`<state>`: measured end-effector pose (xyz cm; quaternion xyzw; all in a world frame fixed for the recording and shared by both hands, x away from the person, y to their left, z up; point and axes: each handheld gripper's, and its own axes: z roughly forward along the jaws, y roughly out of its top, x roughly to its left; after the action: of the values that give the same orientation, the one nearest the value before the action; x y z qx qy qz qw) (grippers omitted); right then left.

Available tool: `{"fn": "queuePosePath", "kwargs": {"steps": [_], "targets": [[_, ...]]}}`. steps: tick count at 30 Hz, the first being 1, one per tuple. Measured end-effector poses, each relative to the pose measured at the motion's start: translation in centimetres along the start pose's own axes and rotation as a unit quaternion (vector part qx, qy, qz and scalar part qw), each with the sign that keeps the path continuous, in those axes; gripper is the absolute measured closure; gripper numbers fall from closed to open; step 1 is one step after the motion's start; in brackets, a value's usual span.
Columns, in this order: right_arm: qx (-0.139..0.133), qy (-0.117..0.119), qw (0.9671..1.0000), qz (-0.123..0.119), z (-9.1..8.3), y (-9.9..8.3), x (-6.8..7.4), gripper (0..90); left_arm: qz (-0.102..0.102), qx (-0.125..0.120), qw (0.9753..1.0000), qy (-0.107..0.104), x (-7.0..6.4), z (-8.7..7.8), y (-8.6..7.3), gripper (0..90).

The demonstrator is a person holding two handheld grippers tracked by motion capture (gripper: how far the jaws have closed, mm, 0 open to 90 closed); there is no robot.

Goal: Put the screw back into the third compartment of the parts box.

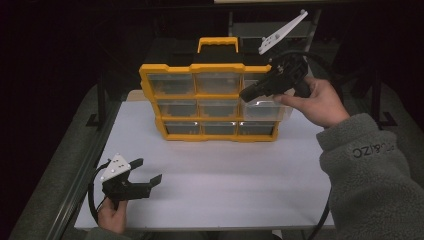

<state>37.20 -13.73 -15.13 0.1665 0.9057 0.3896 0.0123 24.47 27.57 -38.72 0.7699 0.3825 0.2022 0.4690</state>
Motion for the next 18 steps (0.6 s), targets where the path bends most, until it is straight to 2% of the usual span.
{"fn": "queuePosePath", "kwargs": {"steps": [1,2,6,10,18], "targets": [[-0.002,-0.005,1.0000,-0.002,-0.2,0.0,-0.3,87.1,0.002,0.002,1.0000,-0.001,0.0,0.0,0.0,14.0],[-0.002,-0.006,1.0000,0.005,-0.5,0.0,-0.4,87.1,-0.005,0.002,1.0000,-0.002,-0.1,0.0,0.0,14.0],[-0.005,-0.018,0.9996,0.021,-1.2,-0.1,-1.4,87.1,-0.007,0.001,1.0000,-0.002,0.0,0.0,-0.1,14.0],[-0.007,-0.028,0.9989,0.037,-1.7,-0.5,-2.4,87.0,0.001,0.003,1.0000,-0.001,0.0,-0.1,-0.1,14.0],[0.006,-0.047,0.9972,0.059,-1.4,-1.6,-4.0,86.9,0.000,0.001,1.0000,0.001,0.0,-0.2,-0.1,14.0]]}}
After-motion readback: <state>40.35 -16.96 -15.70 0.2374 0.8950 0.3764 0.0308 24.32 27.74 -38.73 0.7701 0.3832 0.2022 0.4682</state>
